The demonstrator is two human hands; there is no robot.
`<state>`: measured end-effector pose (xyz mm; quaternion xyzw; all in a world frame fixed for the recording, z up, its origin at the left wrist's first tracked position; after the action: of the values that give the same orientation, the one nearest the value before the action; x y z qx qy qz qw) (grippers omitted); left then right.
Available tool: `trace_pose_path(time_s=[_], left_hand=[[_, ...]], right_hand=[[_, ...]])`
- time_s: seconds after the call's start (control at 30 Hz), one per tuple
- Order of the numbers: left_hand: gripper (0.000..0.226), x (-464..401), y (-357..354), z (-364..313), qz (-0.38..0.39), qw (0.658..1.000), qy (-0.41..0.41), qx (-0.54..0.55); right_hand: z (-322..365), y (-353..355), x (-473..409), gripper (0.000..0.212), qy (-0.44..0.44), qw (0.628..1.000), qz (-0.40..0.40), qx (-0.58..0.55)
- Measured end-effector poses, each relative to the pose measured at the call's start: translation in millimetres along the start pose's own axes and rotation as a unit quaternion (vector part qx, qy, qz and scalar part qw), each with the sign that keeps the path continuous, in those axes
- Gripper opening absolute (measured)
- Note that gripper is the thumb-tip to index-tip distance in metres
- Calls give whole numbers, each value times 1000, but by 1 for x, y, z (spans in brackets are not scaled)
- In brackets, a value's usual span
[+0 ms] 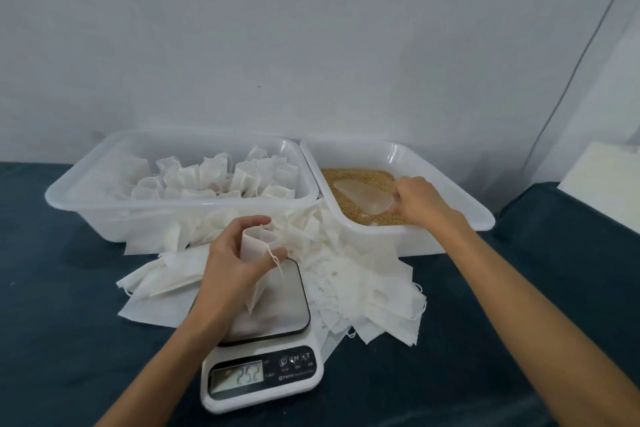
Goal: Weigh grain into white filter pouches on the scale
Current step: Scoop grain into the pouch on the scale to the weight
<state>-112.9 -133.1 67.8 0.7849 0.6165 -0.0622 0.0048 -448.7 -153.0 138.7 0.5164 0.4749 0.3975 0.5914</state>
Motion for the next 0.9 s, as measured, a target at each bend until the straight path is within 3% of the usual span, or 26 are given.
trace_pose_path(time_s=[0.07, 0.17, 0.23, 0.3, 0.37, 0.43, 0.5, 0.6, 0.9], left_hand=[[44, -1, 0, 2, 3, 1000, 5, 0], [43, -2, 0, 6, 10, 1000, 7, -4], [39, -2, 0, 7, 12, 1000, 6, -5], [34, -3, 1, 7, 8, 1000, 7, -3], [27, -4, 0, 7, 6, 1000, 8, -20], [15, -5, 0, 8, -2, 999, 5, -50], [11, -5, -1, 7, -8, 997, -3, -79], [25, -6, 1, 4, -9, 997, -9, -70], [27, -83, 37, -69, -51, 996, -72, -21]], right_hand=[[-2, -9, 0, 12, -17, 998, 55, -7], [-4, -19, 0, 26, -33, 992, 116, -24], [0, -17, 1, 21, -31, 992, 121, -9], [8, -5, 2, 25, -19, 997, 75, 5], [27, 11, 10, 26, 25, 998, -40, -38], [60, 25, 33, 21, 100, 966, -175, -160], [97, 24, 63, 27, 175, 913, -246, -274], [140, 2, 93, 25, 223, 864, -236, -386], [142, -34, 91, 25, 183, 824, -247, -475]])
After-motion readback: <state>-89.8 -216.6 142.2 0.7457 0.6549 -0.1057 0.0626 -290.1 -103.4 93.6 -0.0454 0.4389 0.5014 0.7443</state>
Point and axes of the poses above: each hand's wrist, its own x-axis away from the middle knuckle, its own y-axis out of the back of the hand, z = x × y, the point moved 6 cm from there along -x, towards the middle knuckle, and after that the axes turned 6 degrees about y, right-handed, at the moved point
